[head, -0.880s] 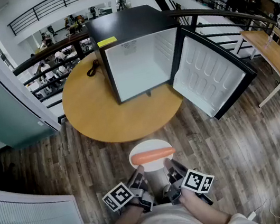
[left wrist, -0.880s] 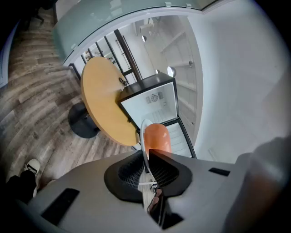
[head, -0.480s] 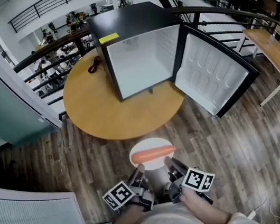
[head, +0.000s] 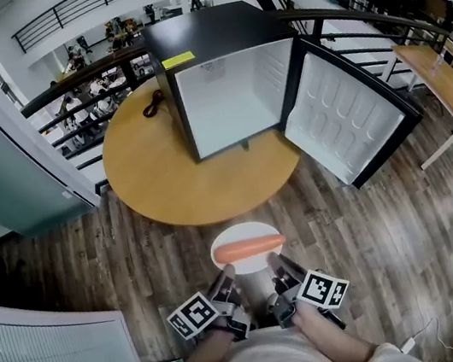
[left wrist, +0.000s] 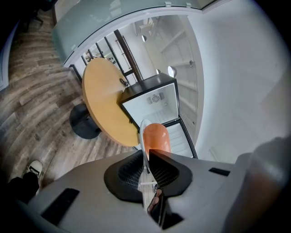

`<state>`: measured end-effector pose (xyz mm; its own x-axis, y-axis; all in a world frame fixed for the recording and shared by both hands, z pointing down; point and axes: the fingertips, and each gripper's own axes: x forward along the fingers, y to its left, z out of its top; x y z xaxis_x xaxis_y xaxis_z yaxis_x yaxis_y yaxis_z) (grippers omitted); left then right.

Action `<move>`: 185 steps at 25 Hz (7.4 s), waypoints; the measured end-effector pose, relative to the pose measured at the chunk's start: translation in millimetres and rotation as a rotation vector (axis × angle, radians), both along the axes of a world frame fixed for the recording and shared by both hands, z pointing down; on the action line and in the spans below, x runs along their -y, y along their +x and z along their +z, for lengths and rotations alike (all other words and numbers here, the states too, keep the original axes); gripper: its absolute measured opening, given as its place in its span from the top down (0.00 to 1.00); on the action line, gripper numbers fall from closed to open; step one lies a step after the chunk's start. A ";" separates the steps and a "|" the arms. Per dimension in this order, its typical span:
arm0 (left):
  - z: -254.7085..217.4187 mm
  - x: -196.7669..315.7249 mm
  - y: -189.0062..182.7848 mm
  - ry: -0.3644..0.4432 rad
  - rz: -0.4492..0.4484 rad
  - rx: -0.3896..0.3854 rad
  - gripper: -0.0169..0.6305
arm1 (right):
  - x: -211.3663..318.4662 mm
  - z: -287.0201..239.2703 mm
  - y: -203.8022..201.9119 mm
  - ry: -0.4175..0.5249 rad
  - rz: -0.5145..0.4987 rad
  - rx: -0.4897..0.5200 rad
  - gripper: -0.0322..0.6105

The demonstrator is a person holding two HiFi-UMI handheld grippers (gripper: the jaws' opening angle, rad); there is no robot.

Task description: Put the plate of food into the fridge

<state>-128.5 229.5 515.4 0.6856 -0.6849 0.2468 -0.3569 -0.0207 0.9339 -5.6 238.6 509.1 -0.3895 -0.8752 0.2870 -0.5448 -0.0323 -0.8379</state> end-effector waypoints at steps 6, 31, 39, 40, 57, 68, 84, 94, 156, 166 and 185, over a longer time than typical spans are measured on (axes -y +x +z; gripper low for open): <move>1.8 4.5 -14.4 -0.003 0.018 -0.006 0.90 | 1.9 1.0 -14.7 -0.005 0.016 -0.003 0.86; 17.2 96.4 -6.4 -0.007 0.069 -0.016 0.90 | 88.8 13.3 -7.8 0.002 0.055 -0.015 0.86; 12.0 176.8 36.8 0.001 0.052 -0.016 0.89 | 171.1 8.2 35.9 0.008 0.034 -0.010 0.86; 10.8 186.3 42.0 0.000 0.047 -0.016 0.90 | 181.5 7.0 41.1 0.008 0.027 -0.009 0.86; 5.7 270.2 118.4 -0.029 -0.042 -0.002 0.90 | 276.0 2.8 117.5 -0.016 -0.061 0.005 0.86; 13.9 296.1 116.2 -0.041 -0.026 0.008 0.89 | 299.6 11.0 116.4 -0.032 -0.034 0.003 0.86; 44.3 372.4 127.6 -0.030 -0.055 -0.025 0.89 | 377.6 38.4 128.5 -0.017 -0.015 -0.021 0.86; 69.2 410.5 135.4 -0.067 -0.124 -0.049 0.90 | 419.5 60.4 137.2 -0.036 -0.019 -0.023 0.86; 155.1 501.3 133.0 -0.170 -0.371 -0.001 0.90 | 536.5 155.1 135.4 -0.118 -0.088 -0.127 0.86; 155.6 497.1 135.5 -0.181 -0.332 0.052 0.85 | 534.1 151.4 130.8 -0.106 -0.121 -0.242 0.78; 142.5 473.4 130.6 -0.137 -0.267 0.157 0.80 | 503.2 147.9 137.4 -0.111 -0.107 -0.326 0.74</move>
<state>2.1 -244.0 657.9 0.4326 -0.7885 0.4372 -0.4726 0.2146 0.8547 131.8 -264.6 657.0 -0.3492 -0.7909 0.5025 -0.7882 -0.0421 -0.6139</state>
